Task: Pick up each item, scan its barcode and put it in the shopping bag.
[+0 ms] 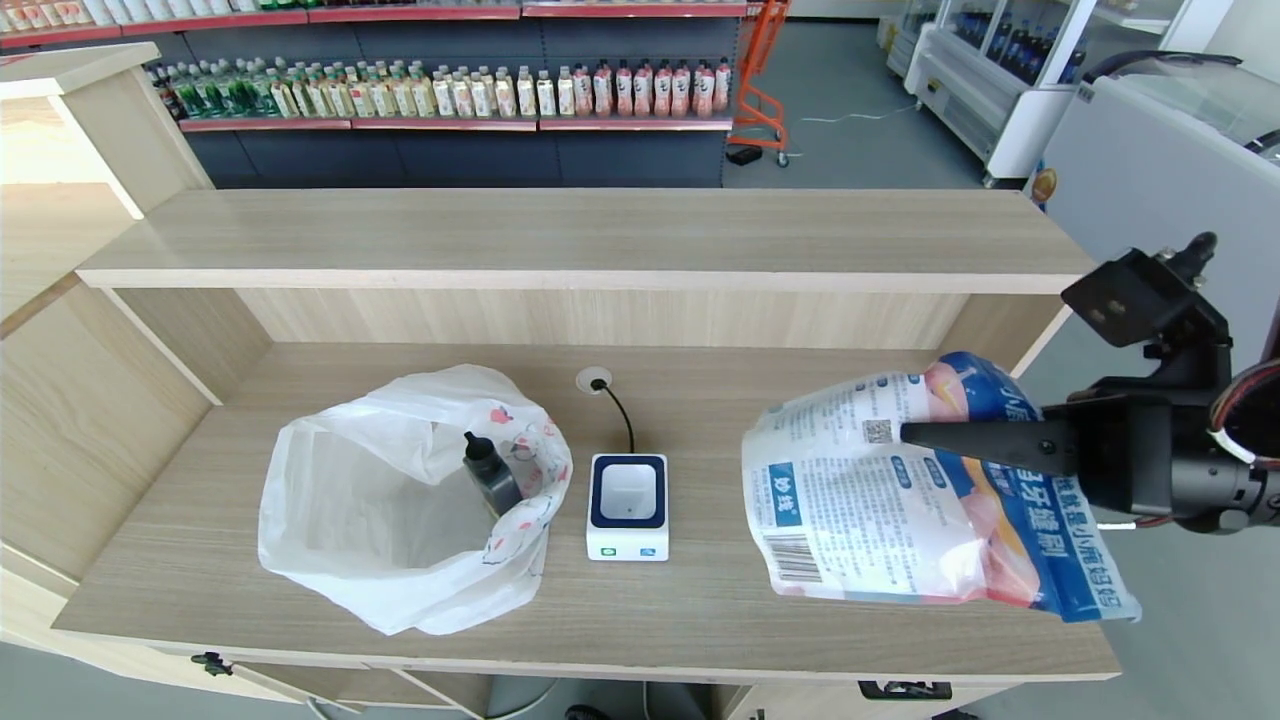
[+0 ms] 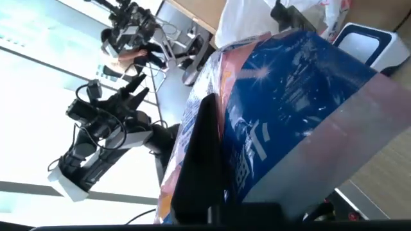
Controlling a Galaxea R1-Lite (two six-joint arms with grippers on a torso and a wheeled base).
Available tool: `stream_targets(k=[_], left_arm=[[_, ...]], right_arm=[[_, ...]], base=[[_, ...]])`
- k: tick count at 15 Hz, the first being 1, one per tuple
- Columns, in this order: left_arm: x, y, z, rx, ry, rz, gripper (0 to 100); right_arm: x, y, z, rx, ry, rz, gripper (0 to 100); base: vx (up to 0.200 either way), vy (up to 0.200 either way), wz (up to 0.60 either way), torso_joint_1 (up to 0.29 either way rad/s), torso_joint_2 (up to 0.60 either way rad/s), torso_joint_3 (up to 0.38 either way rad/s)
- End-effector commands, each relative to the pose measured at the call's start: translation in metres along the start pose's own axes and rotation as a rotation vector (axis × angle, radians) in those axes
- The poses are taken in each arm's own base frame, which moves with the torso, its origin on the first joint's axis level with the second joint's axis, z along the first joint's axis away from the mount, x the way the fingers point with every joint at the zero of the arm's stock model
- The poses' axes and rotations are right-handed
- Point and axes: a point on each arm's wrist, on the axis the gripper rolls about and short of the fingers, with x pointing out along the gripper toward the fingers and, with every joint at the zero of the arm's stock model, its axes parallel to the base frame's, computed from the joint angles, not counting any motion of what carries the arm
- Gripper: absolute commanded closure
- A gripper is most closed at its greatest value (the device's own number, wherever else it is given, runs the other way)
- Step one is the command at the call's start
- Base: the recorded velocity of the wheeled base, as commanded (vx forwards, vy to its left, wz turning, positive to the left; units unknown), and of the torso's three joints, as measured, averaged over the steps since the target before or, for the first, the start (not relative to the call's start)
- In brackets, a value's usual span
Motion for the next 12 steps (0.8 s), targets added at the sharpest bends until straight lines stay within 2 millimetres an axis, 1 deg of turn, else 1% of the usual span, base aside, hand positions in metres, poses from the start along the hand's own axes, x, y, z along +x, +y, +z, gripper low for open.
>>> stream_targets(k=[1,4,8,12], left_arm=[[0.000,0.000,0.000,0.001,0.000,0.001,0],[0.000,0.000,0.000,0.000,0.000,0.001,0],[0.000,0.000,0.000,0.000,0.000,0.001,0],[0.000,0.000,0.000,0.000,0.000,0.001,0]], right_arm=[[0.004,0.009,-0.001,0.017,0.013,0.036,100],[0.014,0.009,-0.006,0.085,0.047,0.061,100],[0.016,0.014,-0.010,0.183,0.064,0.077,100],[0.018,0.014,-0.010,0.189,0.070,0.082,100]], base=[[0.000,0.000,0.00,0.000,0.00,0.000],[0.000,0.000,0.00,0.000,0.00,0.000],[0.000,0.000,0.00,0.000,0.00,0.000],[0.000,0.000,0.00,0.000,0.00,0.000]])
